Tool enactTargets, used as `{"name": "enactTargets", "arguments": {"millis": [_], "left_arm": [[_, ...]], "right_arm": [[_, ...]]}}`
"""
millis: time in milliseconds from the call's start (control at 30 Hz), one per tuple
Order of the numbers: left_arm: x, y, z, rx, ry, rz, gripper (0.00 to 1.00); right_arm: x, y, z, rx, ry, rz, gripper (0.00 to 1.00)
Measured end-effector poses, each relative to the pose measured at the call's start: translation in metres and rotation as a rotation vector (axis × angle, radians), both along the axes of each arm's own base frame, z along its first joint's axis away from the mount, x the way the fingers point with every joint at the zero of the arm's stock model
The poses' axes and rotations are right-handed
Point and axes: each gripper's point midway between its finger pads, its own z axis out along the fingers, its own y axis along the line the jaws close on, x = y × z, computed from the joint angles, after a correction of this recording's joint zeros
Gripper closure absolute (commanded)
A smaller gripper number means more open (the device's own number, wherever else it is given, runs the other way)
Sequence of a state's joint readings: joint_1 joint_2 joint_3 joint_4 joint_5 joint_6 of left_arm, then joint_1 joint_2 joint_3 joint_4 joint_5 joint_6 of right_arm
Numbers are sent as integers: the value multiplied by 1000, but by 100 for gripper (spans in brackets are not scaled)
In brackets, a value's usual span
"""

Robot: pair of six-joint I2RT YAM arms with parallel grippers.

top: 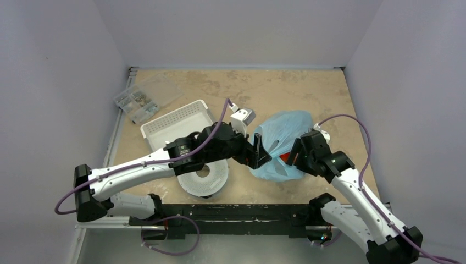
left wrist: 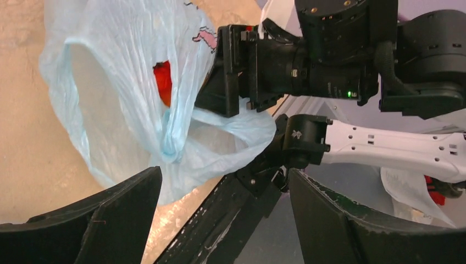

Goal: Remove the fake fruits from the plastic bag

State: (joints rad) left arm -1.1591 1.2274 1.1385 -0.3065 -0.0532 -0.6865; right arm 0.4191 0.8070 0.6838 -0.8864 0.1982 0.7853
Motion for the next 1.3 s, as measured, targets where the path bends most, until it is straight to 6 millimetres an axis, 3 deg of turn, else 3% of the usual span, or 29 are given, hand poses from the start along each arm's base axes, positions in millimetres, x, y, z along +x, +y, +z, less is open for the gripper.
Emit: {"name": "enactTargets", "arguments": {"millis": [67,133,233,333,400,567,667,800,900,1000,1100,1200,1300], "left_arm": [[3,-8,7,1,-11,-12,11],[8,-19,0,28,-4,-15,11],[15,-31,-34,116,28,-10,11],[21,-31,-67,226,59,17,10],[26,-27,-79,276,66,53,8],[34,-25,-80,279,53,96,14],[41,-43,-77,234,80,81,31],[60,-76,-86,155,114,67,68],[73,-85,-97,120,131,74,87],[85,-91,-90,60,117,84,100],[104,-95,-71,-21,77,106,100],[131,-95,-49,-109,-3,176,100],[162,-89,-26,-188,-139,283,100]], "right_arm": [[3,3,3,12,-17,13,29],[4,4,5,17,-29,25,28],[5,7,7,25,-41,41,27],[4,7,8,28,-45,51,24],[4,7,9,28,-51,55,23],[4,8,10,31,-53,69,9],[1,11,8,37,-29,93,1],[-5,12,15,31,0,119,1],[-8,10,22,30,3,119,1],[-16,9,25,45,5,117,1],[-18,12,26,66,-7,120,13],[-17,14,20,74,-14,128,33],[-16,22,9,87,16,174,73]]}}
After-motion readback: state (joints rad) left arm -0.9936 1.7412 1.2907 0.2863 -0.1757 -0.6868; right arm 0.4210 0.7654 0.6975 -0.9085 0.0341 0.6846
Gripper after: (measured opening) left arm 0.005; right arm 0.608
